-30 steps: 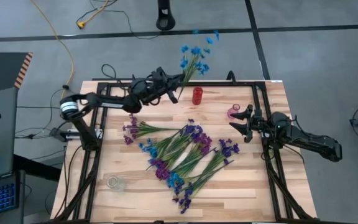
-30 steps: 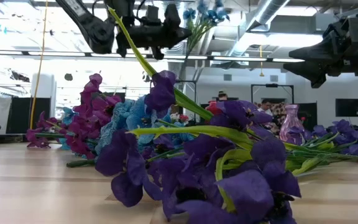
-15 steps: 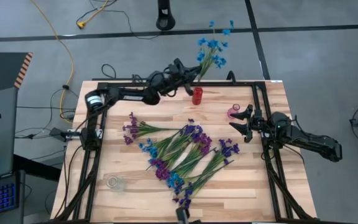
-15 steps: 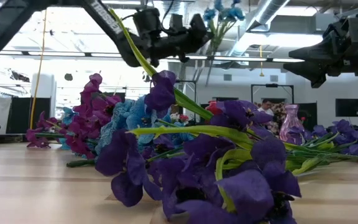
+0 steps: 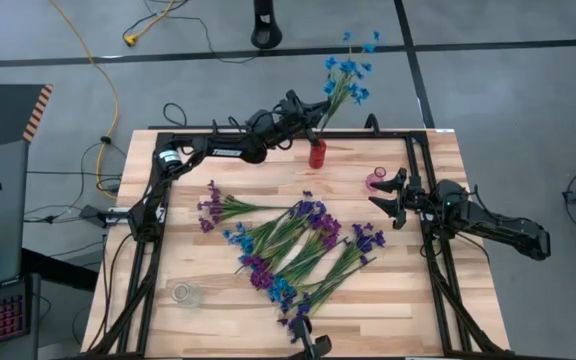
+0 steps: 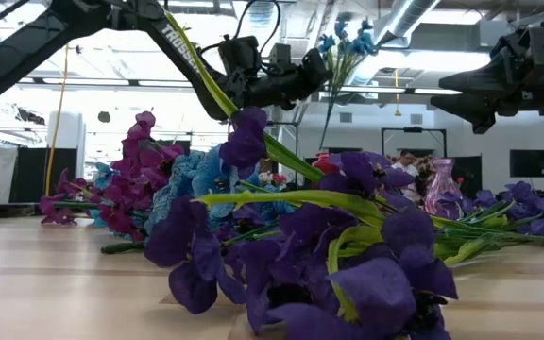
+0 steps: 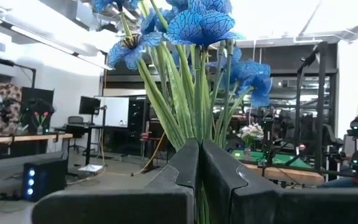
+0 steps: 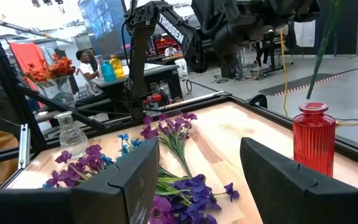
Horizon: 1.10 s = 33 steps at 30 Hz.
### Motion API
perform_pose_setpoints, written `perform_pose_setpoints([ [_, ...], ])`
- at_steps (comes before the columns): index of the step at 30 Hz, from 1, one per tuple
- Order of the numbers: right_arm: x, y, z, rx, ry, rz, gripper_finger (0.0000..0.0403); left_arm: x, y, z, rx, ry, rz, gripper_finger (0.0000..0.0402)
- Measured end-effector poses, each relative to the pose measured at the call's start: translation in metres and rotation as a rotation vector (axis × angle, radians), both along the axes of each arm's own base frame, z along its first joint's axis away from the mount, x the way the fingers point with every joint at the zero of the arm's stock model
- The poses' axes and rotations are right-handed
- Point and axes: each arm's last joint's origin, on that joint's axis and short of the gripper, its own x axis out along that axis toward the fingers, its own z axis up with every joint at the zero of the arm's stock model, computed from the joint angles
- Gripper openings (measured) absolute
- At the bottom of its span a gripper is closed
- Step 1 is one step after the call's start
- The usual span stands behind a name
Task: Sort flowers into vase by color
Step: Put the top blue flowers into the red vase
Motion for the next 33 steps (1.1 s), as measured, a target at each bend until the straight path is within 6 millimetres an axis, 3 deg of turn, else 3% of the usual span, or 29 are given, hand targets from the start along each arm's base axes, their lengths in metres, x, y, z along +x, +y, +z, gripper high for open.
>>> perform_pose_setpoints([
  [33,-0.0001,-0.0003,0.0000,0.001,0.000,-0.003,0.0253,0.0047,-0.0083,-0.0003,0.028,0.018,0.000,0.0000],
])
